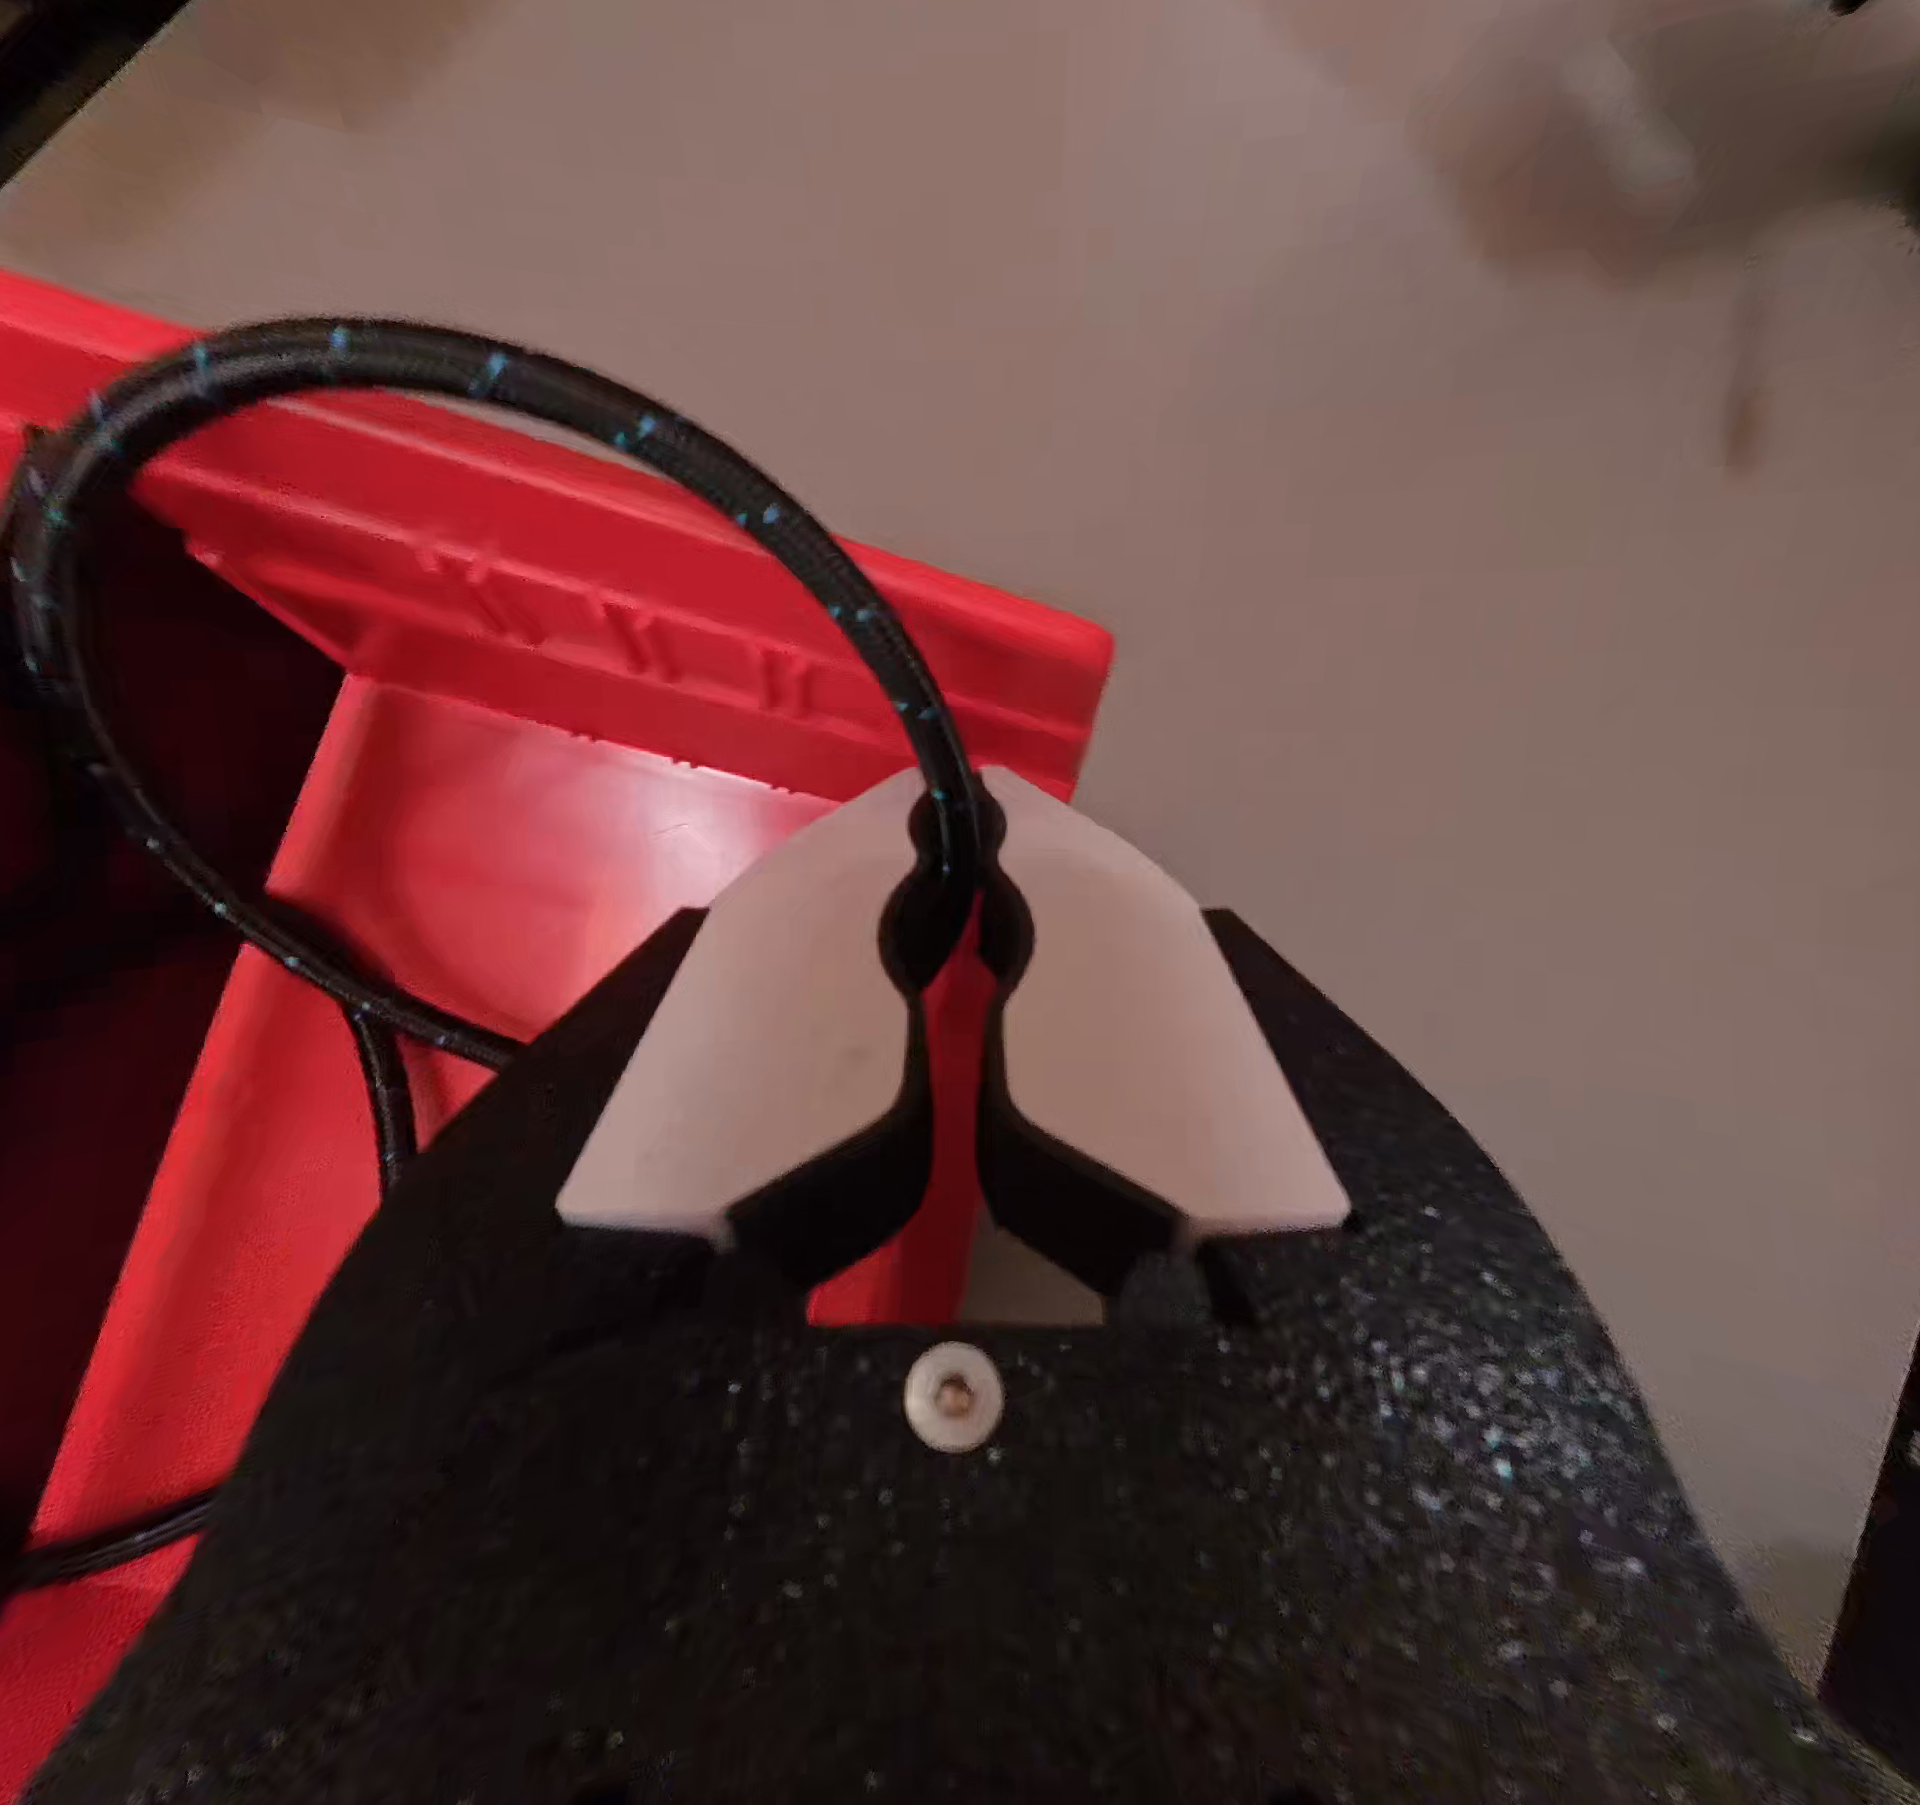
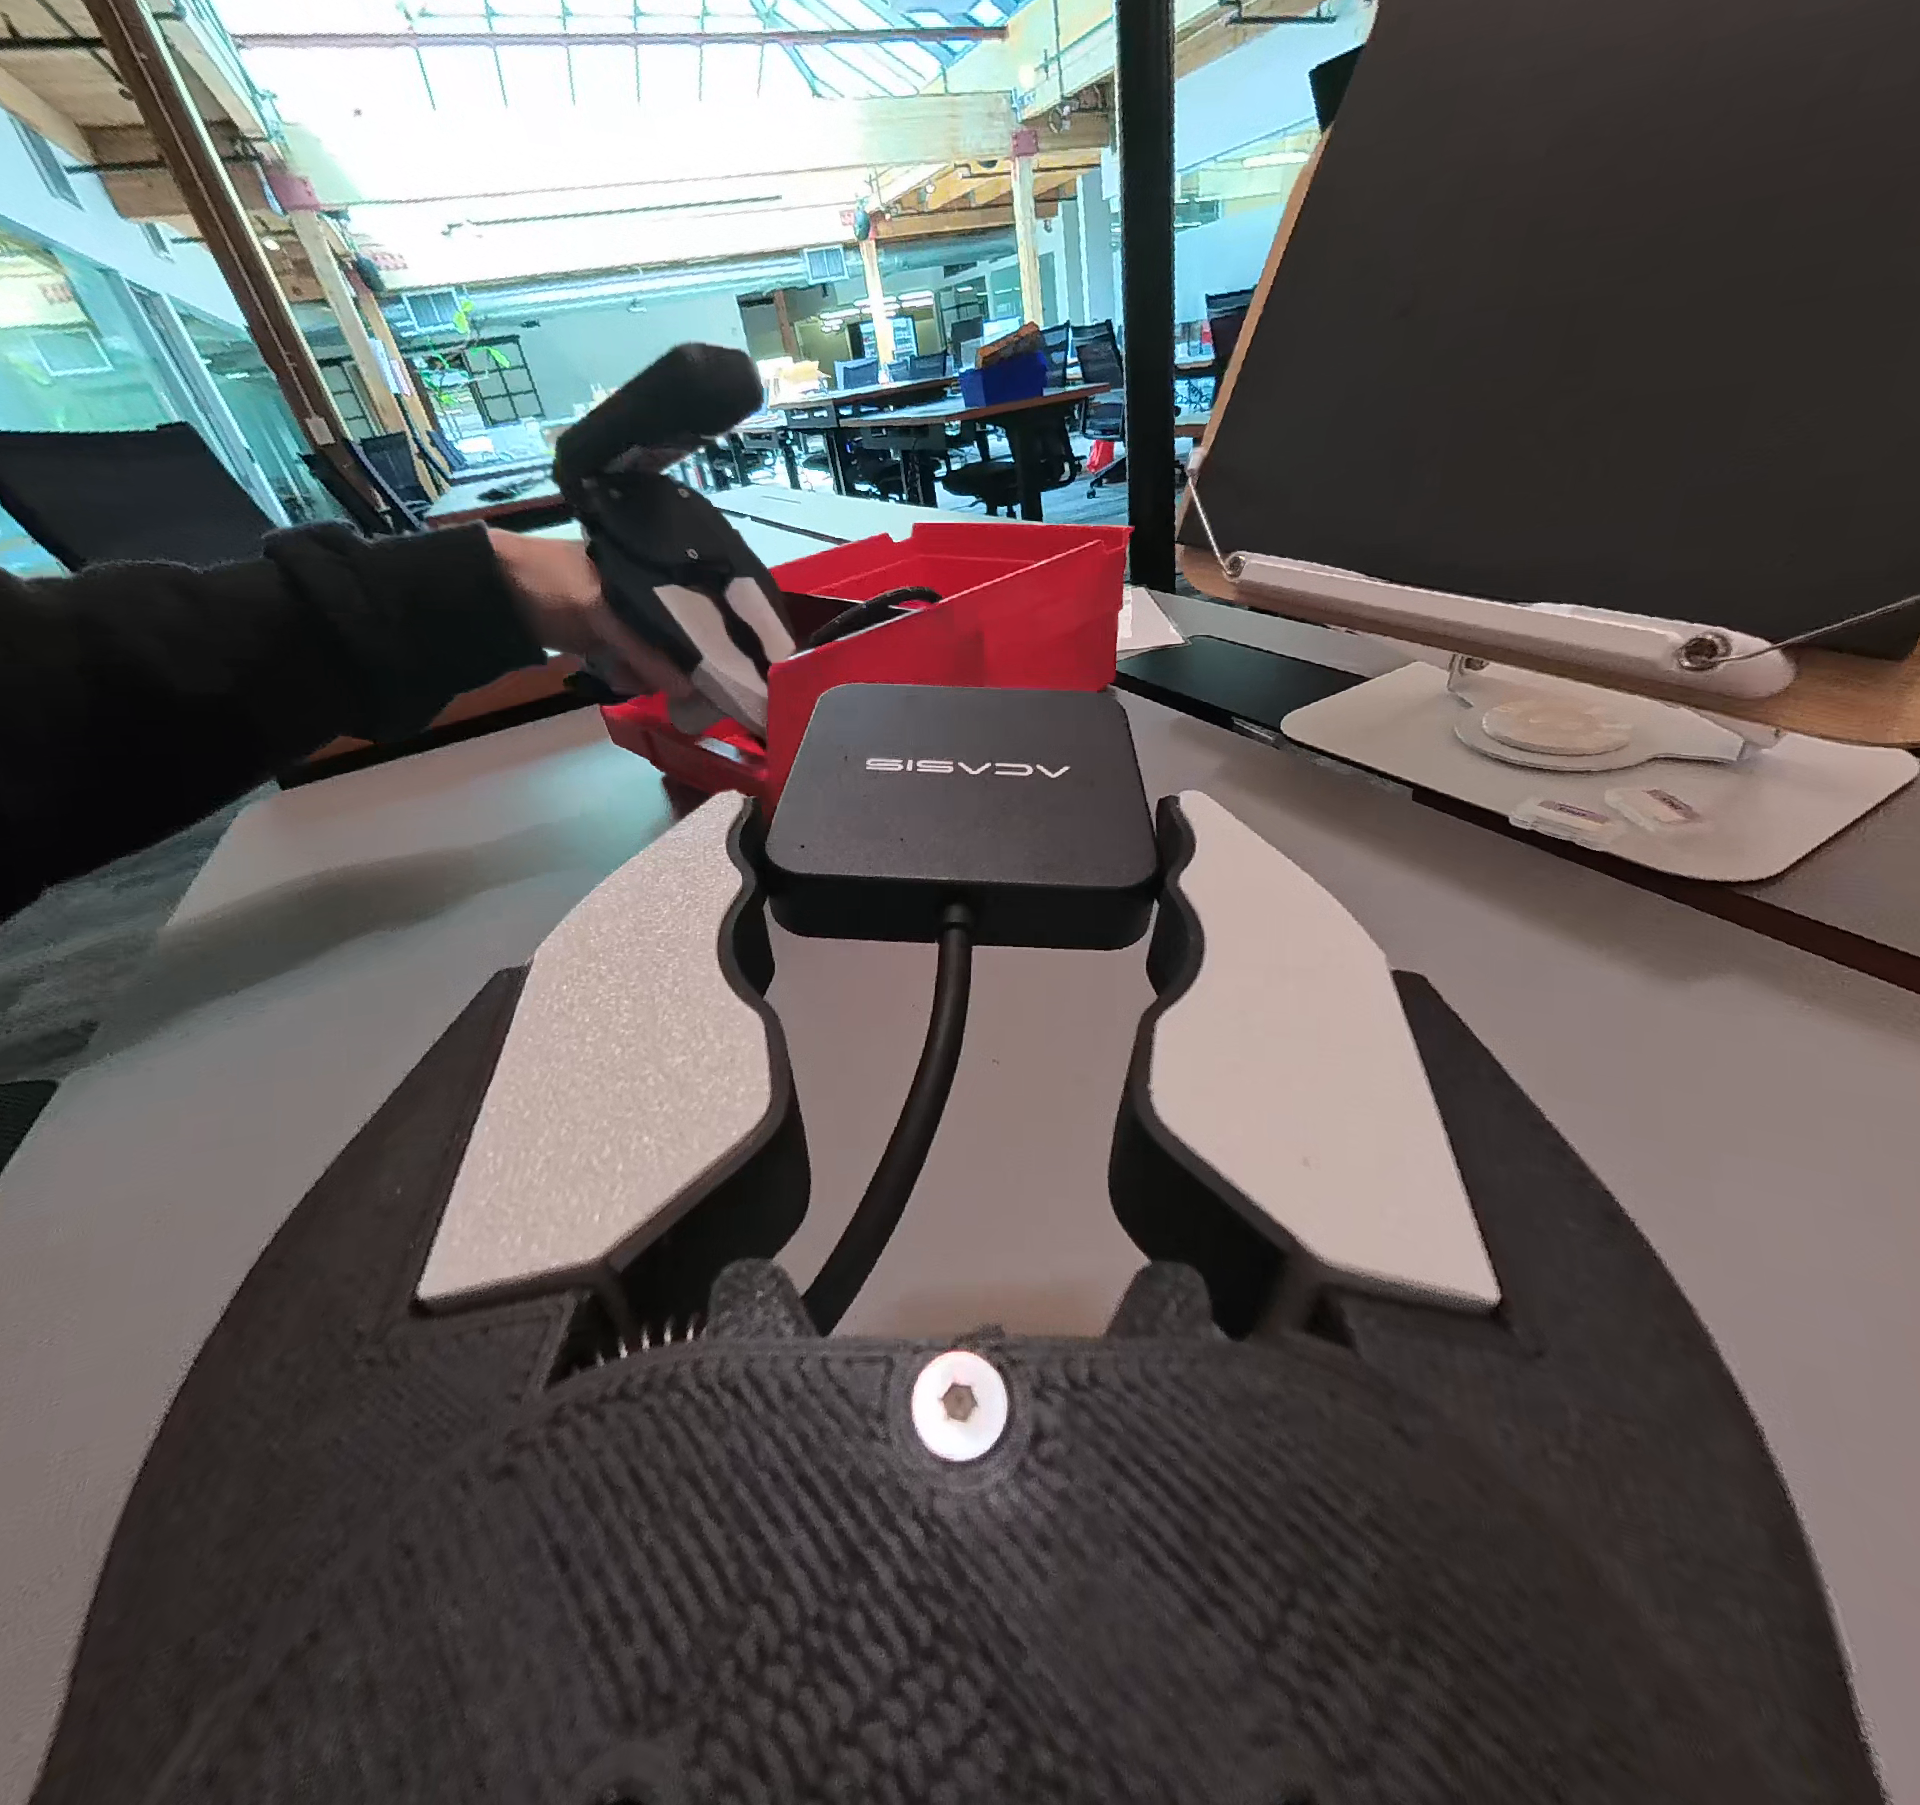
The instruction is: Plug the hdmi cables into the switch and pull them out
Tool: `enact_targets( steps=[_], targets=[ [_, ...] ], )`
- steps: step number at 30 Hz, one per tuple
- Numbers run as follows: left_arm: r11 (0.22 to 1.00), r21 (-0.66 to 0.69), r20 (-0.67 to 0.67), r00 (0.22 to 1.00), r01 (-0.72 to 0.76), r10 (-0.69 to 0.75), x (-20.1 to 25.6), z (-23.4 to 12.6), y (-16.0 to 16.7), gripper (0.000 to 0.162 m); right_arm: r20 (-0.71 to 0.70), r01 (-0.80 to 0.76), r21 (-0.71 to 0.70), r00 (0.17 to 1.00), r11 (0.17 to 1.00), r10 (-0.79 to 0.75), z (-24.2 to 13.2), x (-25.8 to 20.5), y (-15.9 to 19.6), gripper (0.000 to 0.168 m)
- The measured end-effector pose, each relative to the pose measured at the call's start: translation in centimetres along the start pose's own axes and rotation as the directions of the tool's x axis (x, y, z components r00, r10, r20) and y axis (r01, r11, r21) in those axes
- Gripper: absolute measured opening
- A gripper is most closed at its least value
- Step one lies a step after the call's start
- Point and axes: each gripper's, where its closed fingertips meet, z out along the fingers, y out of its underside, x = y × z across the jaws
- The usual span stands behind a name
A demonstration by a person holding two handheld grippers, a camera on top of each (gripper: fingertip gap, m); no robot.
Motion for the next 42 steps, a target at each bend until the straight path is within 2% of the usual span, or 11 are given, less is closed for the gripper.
enact_targets(
  steps=[1, 10, 15, 20, 24, 27, 29, 34, 38, 40, 42],
  targets=[
    [1.000, 0.005, 0.005, 1.000, -0.020, 0.020, 0.0, -0.3, -0.2, 0.002, -0.005, 0.011, -0.001, 1.000, 1.000, -0.011, 0.0, 0.0, -0.1, 0.072],
    [0.924, 0.355, 0.270, 0.962, -0.140, 0.042, 1.3, -12.8, -7.3, 0.000, -0.028, 0.004, 0.021, 1.000, 1.000, -0.004, -0.7, 0.8, -0.7, 0.072],
    [0.759, 0.636, 0.119, 0.990, -0.137, 0.079, 8.8, -17.7, -12.3, 0.000, -0.031, 0.007, 0.019, 0.999, 1.000, -0.007, -0.6, 0.8, -0.5, 0.072],
    [0.678, 0.729, -0.237, 0.964, 0.093, 0.123, 16.6, -13.6, -13.2, 0.000, -0.040, 0.024, 0.025, 0.999, 0.999, -0.023, -0.6, 0.7, -0.6, 0.072],
    [0.636, 0.616, -0.653, 0.753, 0.466, 0.080, 21.1, -6.8, -11.9, 0.001, -0.056, 0.018, 0.056, 0.998, 0.998, -0.015, -1.1, 1.2, -1.2, 0.072],
    [0.642, 0.521, -0.738, 0.675, 0.562, 0.008, 21.5, -2.1, -10.3, 0.000, -0.049, 0.004, 0.081, 0.999, 0.997, 0.000, -1.4, 1.3, -1.6, 0.072],
    [0.668, 0.519, -0.691, 0.722, 0.532, -0.038, 20.9, 0.3, -9.2, 0.001, -0.054, 0.011, 0.082, 0.999, 0.997, -0.006, -1.4, 1.3, -1.6, 0.072],
    [0.664, 0.567, -0.534, 0.831, 0.487, -0.153, 17.4, 0.2, -7.5, 0.007, -0.058, 0.033, 0.069, 0.998, 0.997, -0.029, -1.4, 1.2, -1.4, 0.072],
    [0.747, 0.537, -0.232, 0.919, 0.393, -0.317, 13.0, 0.8, -3.1, 0.018, -0.051, 0.036, 0.062, 0.998, 0.997, -0.033, -1.2, 1.0, -1.2, 0.072],
    [0.852, 0.409, -0.056, 0.941, 0.326, -0.334, 11.8, 2.3, 0.1, 0.022, -0.050, 0.043, 0.048, 0.998, 0.998, -0.040, -0.9, 0.9, -0.8, 0.072],
    [0.960, 0.221, 0.264, 0.938, 0.169, -0.226, 9.1, 3.5, 3.8, 0.031, -0.048, 0.050, 0.034, 0.998, 0.998, -0.048, -0.7, 0.7, -0.5, 0.072]
  ],
)
